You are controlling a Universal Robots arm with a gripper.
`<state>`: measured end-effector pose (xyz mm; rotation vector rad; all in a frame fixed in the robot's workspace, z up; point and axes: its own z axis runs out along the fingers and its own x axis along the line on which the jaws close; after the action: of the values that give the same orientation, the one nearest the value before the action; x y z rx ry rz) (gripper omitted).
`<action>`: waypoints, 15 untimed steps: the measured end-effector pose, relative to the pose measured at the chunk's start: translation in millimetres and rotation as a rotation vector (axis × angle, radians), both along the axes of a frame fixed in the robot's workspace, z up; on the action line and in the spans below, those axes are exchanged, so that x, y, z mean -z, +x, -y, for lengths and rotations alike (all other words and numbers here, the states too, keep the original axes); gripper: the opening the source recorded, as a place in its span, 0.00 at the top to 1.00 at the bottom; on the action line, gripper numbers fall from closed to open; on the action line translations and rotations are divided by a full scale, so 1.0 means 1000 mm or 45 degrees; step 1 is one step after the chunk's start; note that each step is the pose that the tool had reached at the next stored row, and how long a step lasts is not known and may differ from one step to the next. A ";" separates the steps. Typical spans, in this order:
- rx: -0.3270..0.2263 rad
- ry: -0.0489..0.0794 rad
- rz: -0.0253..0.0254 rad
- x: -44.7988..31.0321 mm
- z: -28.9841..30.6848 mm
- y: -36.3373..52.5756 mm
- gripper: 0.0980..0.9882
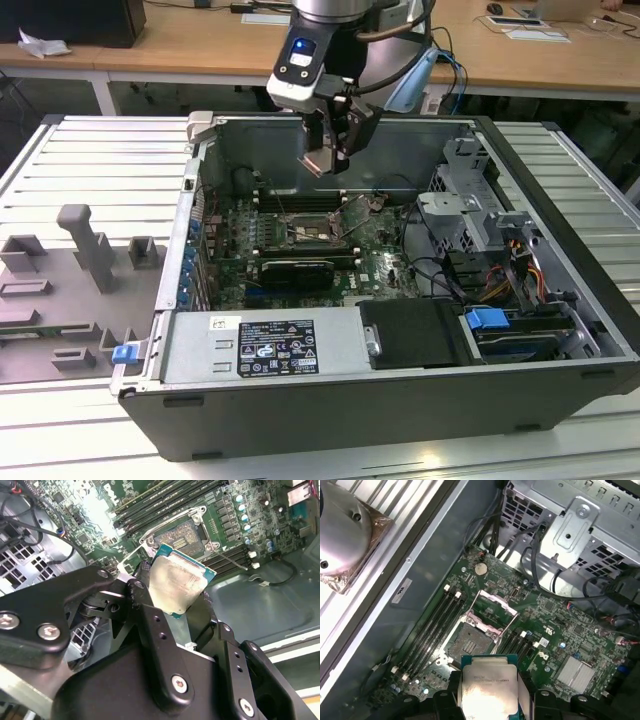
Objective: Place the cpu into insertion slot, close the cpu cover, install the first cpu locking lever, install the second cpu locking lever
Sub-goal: 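Place the cpu into insertion slot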
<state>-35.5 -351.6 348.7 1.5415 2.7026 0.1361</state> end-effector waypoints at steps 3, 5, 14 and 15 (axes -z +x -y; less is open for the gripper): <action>0.069 0.000 -0.0001 0.0018 0.0000 0.0000 0.51; 0.122 0.000 -0.0002 0.0031 0.0000 0.0000 0.51; 0.331 0.000 -0.0002 0.0065 0.0000 0.0000 0.51; 0.344 0.000 -0.0001 0.0066 0.0000 0.0000 0.51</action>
<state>-35.4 -351.6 342.1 1.8845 2.4617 0.1284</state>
